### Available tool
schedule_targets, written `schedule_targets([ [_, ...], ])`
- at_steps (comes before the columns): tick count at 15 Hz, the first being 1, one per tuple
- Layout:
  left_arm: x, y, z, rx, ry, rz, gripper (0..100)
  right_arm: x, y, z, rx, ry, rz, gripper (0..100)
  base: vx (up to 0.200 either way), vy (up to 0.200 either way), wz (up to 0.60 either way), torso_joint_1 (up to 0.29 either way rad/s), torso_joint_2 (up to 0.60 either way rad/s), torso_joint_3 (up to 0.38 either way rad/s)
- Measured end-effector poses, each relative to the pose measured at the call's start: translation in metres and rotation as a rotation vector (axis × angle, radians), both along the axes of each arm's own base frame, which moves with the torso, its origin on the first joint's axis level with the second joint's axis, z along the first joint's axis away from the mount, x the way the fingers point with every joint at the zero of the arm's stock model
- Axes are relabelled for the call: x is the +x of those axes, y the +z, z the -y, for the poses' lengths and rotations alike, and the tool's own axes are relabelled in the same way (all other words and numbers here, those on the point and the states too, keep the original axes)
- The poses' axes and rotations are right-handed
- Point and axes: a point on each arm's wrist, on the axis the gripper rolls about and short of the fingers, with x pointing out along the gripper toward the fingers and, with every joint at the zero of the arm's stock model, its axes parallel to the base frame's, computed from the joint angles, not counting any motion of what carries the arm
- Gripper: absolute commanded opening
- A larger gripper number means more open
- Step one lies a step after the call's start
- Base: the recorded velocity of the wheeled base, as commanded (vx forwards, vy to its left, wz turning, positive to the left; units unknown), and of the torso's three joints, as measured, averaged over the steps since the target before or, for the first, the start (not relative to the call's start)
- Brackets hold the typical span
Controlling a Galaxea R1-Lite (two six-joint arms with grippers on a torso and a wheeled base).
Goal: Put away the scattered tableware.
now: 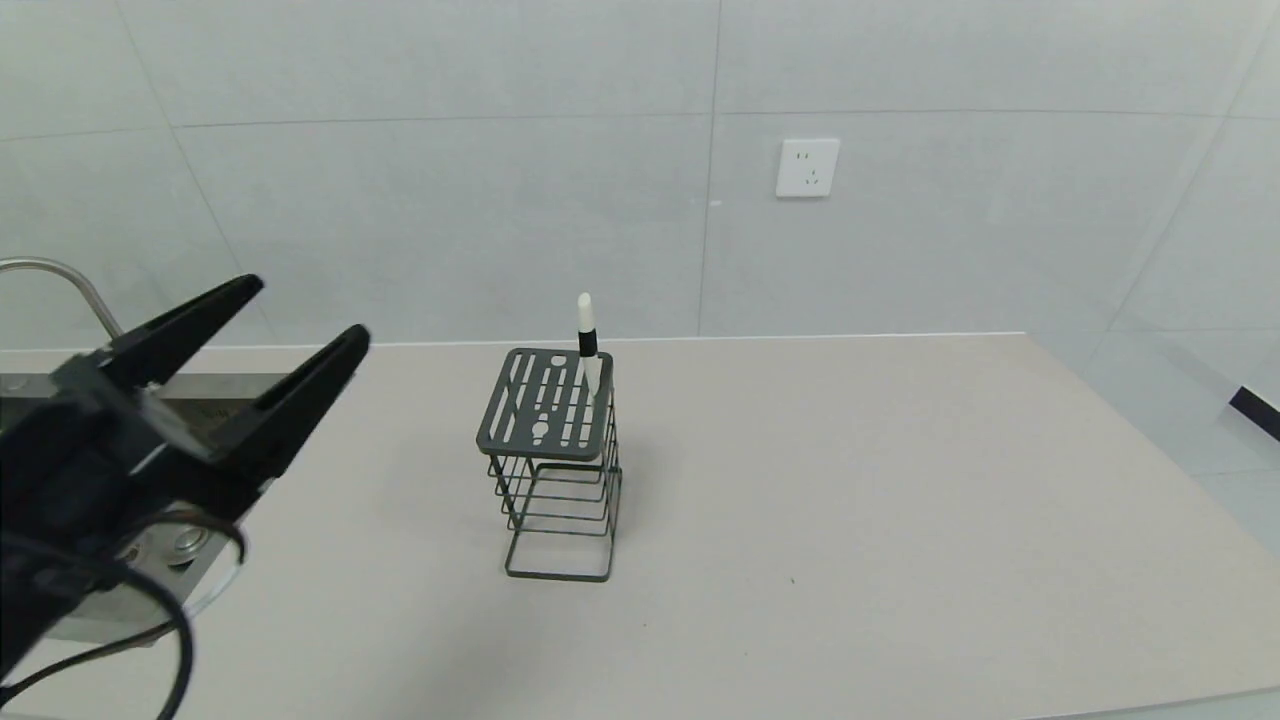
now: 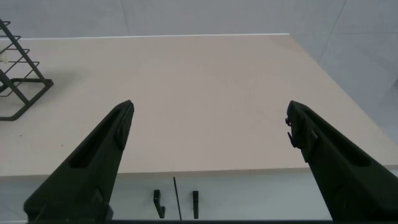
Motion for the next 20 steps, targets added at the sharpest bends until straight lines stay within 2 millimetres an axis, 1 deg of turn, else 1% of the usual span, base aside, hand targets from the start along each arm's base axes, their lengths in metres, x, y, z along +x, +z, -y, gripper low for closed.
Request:
schedule_targets([
  [2, -0.04, -0.003, -0.018, 0.016, 0.029, 0.021, 100, 0.0, 0.0, 0.0, 0.0, 0.0, 0.0, 100, 0.0, 0.0, 0.0, 0.0, 0.0, 0.0],
  [4, -0.073, -0.014, -0.029, 0.061, 0.067, 0.013, 100, 0.0, 0.0, 0.0, 0.0, -0.001, 0.0, 100, 0.0, 0.0, 0.0, 0.0, 0.0, 0.0],
  [6, -0.103, -0.033, -0.038, 0.124, 0.113, -0.024, 100, 0.0, 0.0, 0.0, 0.0, -0.001, 0.0, 100, 0.0, 0.0, 0.0, 0.0, 0.0, 0.0],
  [8, -0.126, -0.06, -0.044, 0.181, 0.173, -0.135, 100, 0.0, 0.0, 0.0, 0.0, -0.001, 0.0, 100, 0.0, 0.0, 0.0, 0.0, 0.0, 0.0],
  [9, -0.137, -0.08, -0.046, 0.206, 0.205, -0.223, 100, 0.0, 0.0, 0.0, 0.0, -0.001, 0.0, 100, 0.0, 0.0, 0.0, 0.0, 0.0, 0.0],
  [10, -0.145, -0.1, -0.047, 0.227, 0.234, -0.333, 100, 0.0, 0.0, 0.0, 0.002, -0.001, 0.0, 100, 0.0, 0.0, 0.0, 0.0, 0.0, 0.0],
  [11, -0.153, -0.115, -0.048, 0.221, 0.293, -0.407, 100, 0.0, 0.0, 0.0, 0.002, -0.001, 0.0, 100, 0.0, 0.0, 0.0, 0.0, 0.0, 0.0],
  [12, -0.157, -0.122, -0.05, 0.173, 0.401, -0.43, 100, 0.0, 0.0, 0.0, -0.001, -0.001, 0.0, 100, 0.0, 0.0, 0.0, 0.0, 0.0, 0.0],
  [13, -0.159, -0.124, -0.051, 0.097, 0.485, -0.433, 100, 0.0, 0.0, 0.0, -0.004, -0.001, -0.001, 100, 0.0, 0.0, 0.0, 0.0, 0.0, 0.0],
  [14, -0.161, -0.126, -0.052, 0.062, 0.515, -0.422, 100, 0.0, 0.0, 0.0, -0.003, -0.001, -0.001, 100, 0.0, 0.0, 0.0, 0.0, 0.0, 0.0],
  [20, -0.164, -0.128, -0.052, 0.03, 0.523, -0.396, 100, 0.0, 0.0, 0.0, 0.0, -0.001, -0.001, 100, 0.0, 0.0, 0.0, 0.0, 0.0, 0.0],
])
